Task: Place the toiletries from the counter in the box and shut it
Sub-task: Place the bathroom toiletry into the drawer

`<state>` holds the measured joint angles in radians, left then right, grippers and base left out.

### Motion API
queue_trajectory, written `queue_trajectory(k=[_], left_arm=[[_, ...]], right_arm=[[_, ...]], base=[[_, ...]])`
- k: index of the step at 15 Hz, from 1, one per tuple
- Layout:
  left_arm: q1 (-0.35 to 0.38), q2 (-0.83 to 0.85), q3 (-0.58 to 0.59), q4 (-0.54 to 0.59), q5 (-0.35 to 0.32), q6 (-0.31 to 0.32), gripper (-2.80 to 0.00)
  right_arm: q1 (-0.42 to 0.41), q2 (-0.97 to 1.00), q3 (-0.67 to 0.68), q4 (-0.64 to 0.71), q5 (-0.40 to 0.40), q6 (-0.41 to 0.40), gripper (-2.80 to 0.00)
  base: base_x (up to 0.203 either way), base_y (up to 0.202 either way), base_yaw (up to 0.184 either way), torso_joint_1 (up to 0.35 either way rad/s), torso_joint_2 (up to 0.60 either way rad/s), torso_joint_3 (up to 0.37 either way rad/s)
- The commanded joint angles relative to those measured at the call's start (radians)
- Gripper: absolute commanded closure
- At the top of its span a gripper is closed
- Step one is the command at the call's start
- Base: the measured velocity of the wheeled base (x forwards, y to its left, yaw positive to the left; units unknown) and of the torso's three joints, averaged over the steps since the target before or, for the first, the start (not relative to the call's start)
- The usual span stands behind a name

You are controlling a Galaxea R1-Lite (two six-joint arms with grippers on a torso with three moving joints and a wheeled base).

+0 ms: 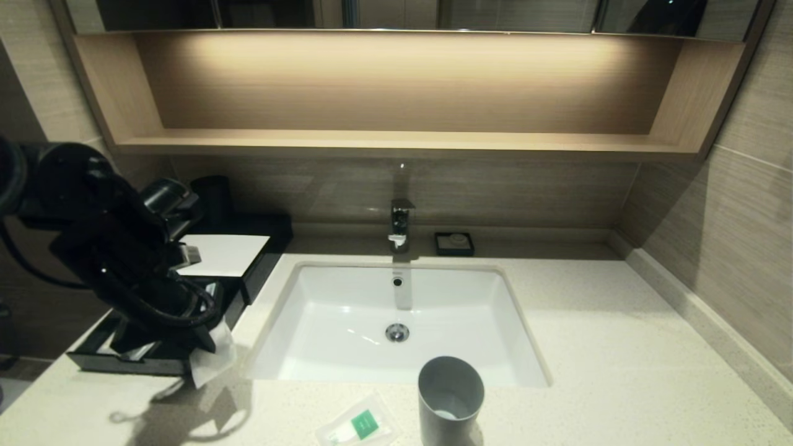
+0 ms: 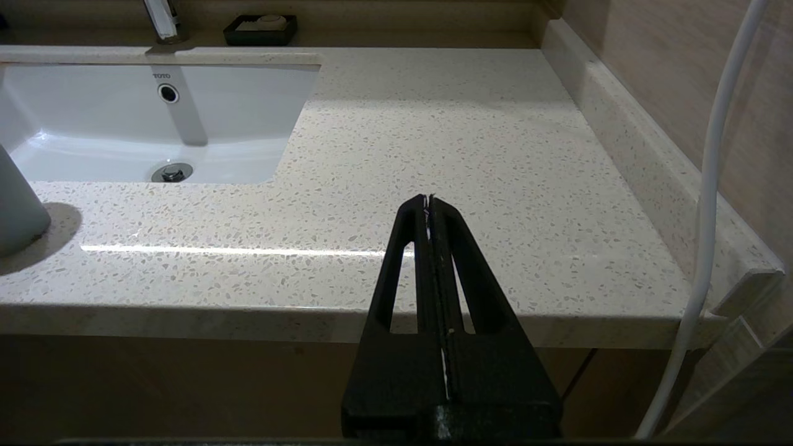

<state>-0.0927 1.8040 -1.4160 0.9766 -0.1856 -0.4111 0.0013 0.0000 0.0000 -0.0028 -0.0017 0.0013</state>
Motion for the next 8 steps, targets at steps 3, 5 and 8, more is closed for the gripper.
queue_trajectory(k=[3, 5, 8], left_arm=[[0.137, 0.050, -0.095, -0.007, -0.006, 0.025, 0.00], [0.166, 0.079, -0.128, -0.014, -0.007, 0.025, 0.00], [0.191, 0.127, -0.167, -0.015, -0.006, 0.029, 0.00]], right_arm=[[0.000, -0.001, 0.001, 0.000, 0.000, 0.000, 0.00], [0.000, 0.000, 0.001, 0.000, 0.000, 0.000, 0.00], [0.000, -0.001, 0.001, 0.000, 0.000, 0.000, 0.00]], base=[[0.000, 0.000, 0.000, 0.000, 0.00, 0.000], [0.000, 0.000, 0.000, 0.000, 0.00, 0.000], [0.000, 0.000, 0.000, 0.000, 0.00, 0.000]])
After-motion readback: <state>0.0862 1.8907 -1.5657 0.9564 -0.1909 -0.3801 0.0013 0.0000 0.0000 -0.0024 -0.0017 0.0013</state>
